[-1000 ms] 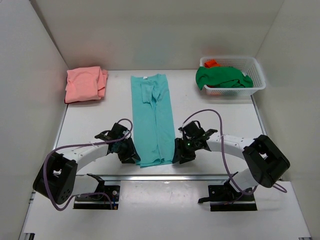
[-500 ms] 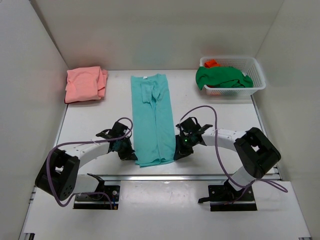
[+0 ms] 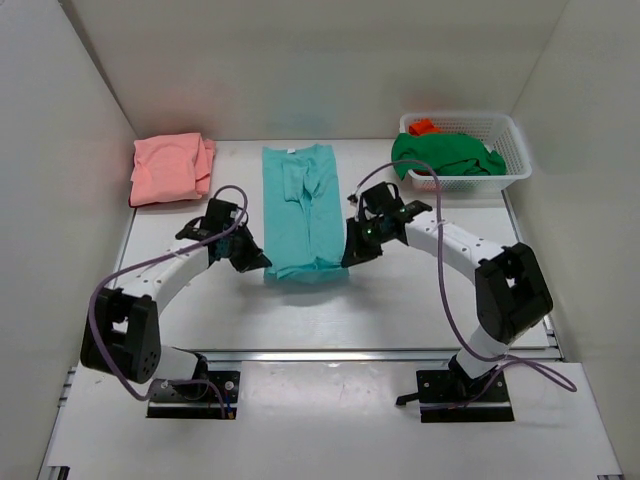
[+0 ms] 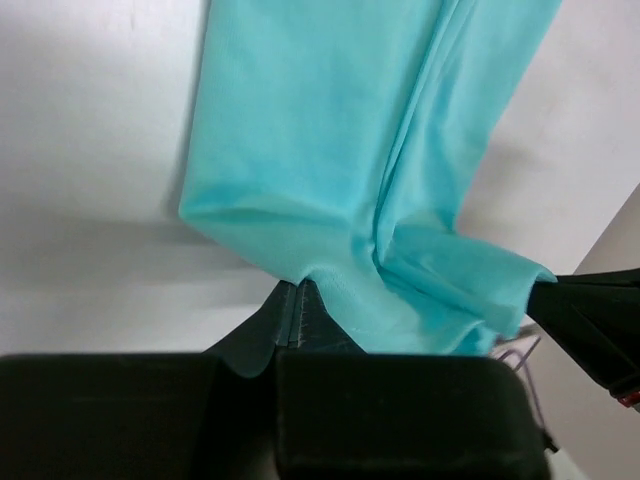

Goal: Fold and stack the t-shirts

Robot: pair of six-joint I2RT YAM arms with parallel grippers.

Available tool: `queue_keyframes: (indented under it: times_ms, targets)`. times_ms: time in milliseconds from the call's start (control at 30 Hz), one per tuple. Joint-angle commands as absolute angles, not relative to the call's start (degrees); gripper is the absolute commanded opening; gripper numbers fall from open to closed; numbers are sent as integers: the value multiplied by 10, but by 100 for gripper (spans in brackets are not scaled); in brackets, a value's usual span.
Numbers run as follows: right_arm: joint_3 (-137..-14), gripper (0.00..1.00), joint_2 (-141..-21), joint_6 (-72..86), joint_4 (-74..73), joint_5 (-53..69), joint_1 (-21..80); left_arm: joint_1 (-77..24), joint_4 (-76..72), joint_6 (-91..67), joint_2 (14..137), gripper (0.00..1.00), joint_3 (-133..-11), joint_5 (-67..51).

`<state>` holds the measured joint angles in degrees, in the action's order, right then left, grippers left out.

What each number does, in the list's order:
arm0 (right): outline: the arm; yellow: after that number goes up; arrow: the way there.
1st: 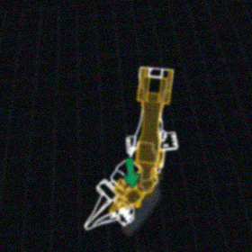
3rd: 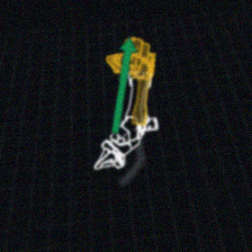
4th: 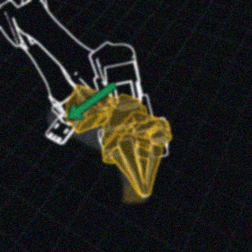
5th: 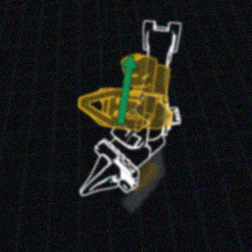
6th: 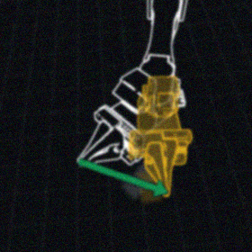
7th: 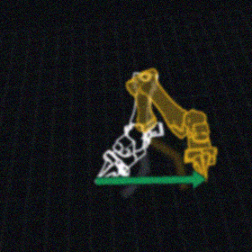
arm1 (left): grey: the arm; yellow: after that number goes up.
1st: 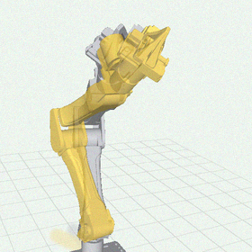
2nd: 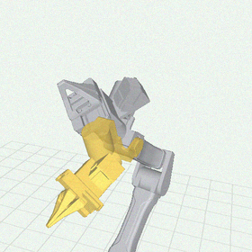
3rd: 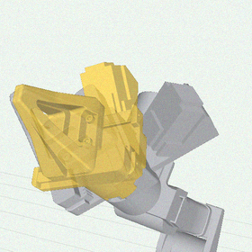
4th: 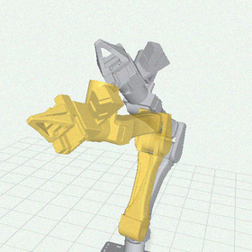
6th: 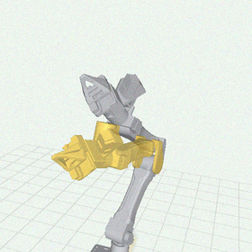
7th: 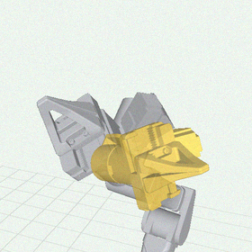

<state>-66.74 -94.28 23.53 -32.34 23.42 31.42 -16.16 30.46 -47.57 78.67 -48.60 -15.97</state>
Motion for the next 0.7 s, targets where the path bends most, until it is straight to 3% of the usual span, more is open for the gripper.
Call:
queue_keyframes:
  times_ms: [0,667]
  targets:
    - [-729,0,-977,192,-363,234,284,-136,308,-466,818,0,-537,-174]
    - [-1120,0,-1265,160,-419,285,209,-74,288,-464,1074,3,-782,-191]
